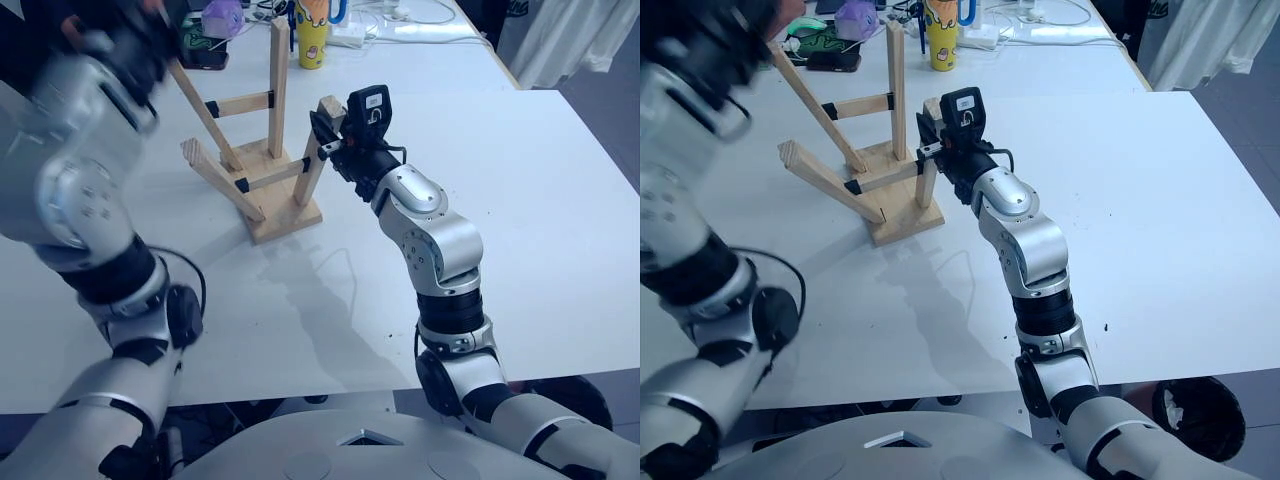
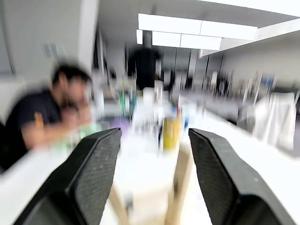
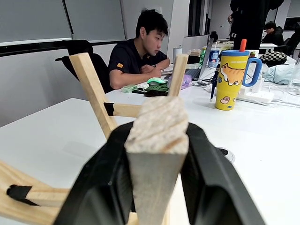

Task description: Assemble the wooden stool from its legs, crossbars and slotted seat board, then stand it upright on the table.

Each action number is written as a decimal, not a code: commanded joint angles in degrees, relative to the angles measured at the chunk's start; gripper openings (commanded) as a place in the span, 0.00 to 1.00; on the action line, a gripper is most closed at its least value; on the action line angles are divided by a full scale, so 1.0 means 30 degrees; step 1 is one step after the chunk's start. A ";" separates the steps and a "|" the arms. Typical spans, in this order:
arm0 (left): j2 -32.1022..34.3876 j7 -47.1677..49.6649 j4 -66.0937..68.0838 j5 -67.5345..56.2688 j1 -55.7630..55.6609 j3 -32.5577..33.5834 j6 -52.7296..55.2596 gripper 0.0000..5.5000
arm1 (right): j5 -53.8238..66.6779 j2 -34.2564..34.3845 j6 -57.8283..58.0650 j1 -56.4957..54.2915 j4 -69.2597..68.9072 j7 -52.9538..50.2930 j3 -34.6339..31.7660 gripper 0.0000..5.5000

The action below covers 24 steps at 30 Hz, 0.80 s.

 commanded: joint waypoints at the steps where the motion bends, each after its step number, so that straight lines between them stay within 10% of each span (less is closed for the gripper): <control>1: -0.0602 -0.0685 0.2868 0.1360 0.4113 -0.2751 -0.2853 0.48 | -0.0221 -0.0428 0.0813 0.0755 0.0431 0.0365 0.0468 0.21; 15: 0.0910 -0.0389 0.1293 0.0309 -0.1332 0.1028 -0.3674 0.48 | -0.0128 -0.0618 0.1193 0.1264 0.1199 0.0377 0.0223 0.21; 24: 0.1174 -0.0399 0.1202 0.0946 0.1496 0.0985 -0.4101 0.48 | 0.0378 -0.0473 0.0135 0.0159 0.0978 0.0546 -0.0685 0.30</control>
